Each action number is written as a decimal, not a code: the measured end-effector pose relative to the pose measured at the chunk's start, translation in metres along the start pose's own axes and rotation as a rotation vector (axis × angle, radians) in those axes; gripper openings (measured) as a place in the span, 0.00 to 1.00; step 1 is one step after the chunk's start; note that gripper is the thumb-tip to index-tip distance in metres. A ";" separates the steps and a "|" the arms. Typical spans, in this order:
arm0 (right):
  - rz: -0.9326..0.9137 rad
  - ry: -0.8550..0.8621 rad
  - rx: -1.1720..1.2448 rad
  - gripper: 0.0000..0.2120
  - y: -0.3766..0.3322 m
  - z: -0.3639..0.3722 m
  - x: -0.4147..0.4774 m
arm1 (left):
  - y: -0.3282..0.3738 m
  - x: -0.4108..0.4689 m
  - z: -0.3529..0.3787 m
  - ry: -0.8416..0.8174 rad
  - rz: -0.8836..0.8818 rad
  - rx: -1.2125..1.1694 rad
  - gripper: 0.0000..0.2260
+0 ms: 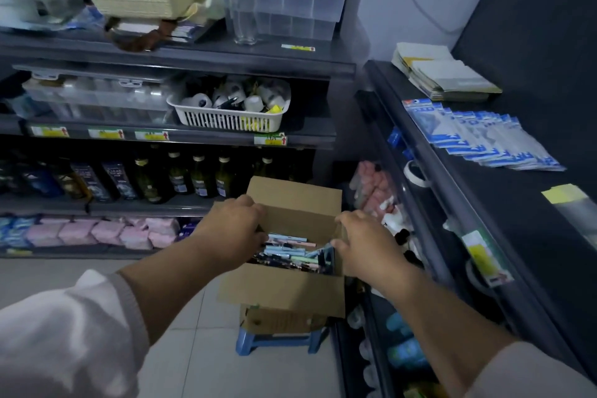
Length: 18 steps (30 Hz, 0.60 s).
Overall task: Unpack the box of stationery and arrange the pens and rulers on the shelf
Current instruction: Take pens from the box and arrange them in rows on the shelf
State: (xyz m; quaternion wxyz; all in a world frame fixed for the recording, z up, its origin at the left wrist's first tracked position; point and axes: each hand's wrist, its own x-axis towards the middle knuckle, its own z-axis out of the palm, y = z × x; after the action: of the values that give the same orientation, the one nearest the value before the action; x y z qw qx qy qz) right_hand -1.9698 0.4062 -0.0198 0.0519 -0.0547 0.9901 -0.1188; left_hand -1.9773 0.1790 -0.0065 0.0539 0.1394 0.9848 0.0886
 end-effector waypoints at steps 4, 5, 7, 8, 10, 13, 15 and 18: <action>0.009 -0.022 0.006 0.19 0.003 0.033 0.049 | -0.023 0.057 0.024 -0.037 0.025 0.025 0.17; 0.008 -0.028 0.018 0.19 0.005 0.044 0.060 | -0.029 0.069 0.034 -0.053 0.024 0.027 0.17; 0.006 -0.059 0.025 0.18 0.011 0.069 0.084 | -0.040 0.094 0.055 -0.074 0.046 0.038 0.17; 0.011 -0.081 0.032 0.17 0.015 0.083 0.094 | -0.044 0.106 0.067 -0.084 0.065 0.047 0.17; 0.015 -0.132 0.049 0.16 0.023 0.108 0.113 | -0.051 0.129 0.094 -0.101 0.084 0.054 0.17; 0.010 -0.177 0.062 0.17 0.042 0.149 0.140 | -0.059 0.163 0.139 -0.158 0.099 0.007 0.16; 0.008 -0.208 0.050 0.18 0.054 0.176 0.158 | -0.064 0.182 0.170 -0.185 0.102 -0.019 0.16; 0.003 -0.270 0.025 0.19 0.070 0.216 0.183 | -0.073 0.207 0.215 -0.217 0.129 -0.026 0.18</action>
State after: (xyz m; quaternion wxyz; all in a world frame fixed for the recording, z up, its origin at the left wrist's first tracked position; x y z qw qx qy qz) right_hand -2.1327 0.4021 -0.2620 0.1853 -0.0683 0.9726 -0.1224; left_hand -2.1666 0.2035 -0.2478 0.1560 0.2105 0.9609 0.0891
